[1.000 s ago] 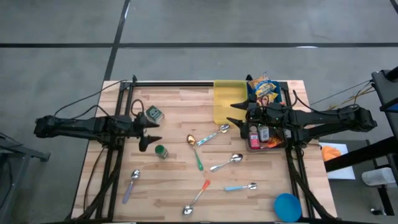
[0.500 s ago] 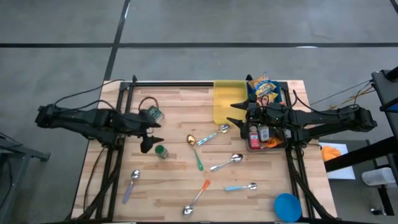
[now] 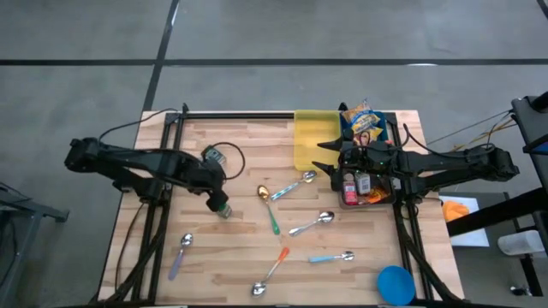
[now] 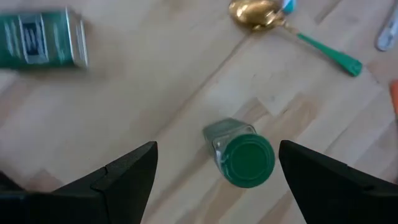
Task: Pick & Place Food Item
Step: Put the green seasoning bottle into the black bin
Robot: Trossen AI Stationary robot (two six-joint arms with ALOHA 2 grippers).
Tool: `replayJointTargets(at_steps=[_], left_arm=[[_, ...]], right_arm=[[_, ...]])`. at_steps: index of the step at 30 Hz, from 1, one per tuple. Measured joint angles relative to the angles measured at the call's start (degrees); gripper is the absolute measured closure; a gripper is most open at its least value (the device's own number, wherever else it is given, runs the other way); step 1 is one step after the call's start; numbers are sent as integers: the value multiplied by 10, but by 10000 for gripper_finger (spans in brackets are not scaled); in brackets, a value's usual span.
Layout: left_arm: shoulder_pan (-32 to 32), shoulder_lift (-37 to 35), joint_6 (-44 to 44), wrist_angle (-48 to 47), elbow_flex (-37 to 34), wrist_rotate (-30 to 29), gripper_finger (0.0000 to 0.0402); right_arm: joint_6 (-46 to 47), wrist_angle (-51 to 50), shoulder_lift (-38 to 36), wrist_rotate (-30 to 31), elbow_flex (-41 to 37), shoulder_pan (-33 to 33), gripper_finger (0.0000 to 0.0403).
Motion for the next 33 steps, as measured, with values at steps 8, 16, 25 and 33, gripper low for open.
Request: replayJointTargets(at_steps=[8, 16, 25, 33], left_arm=[[-1, 23, -46, 3, -21, 12, 61], [-34, 31, -62, 32, -45, 17, 61], [-55, 34, -70, 62, -45, 16, 62], [-60, 77, -40, 69, -46, -5, 62]], right_arm=[[0, 0, 0, 0, 0, 0, 110], [0, 0, 0, 0, 0, 0, 110], [0, 0, 0, 0, 0, 0, 110], [0, 0, 0, 0, 0, 0, 110]])
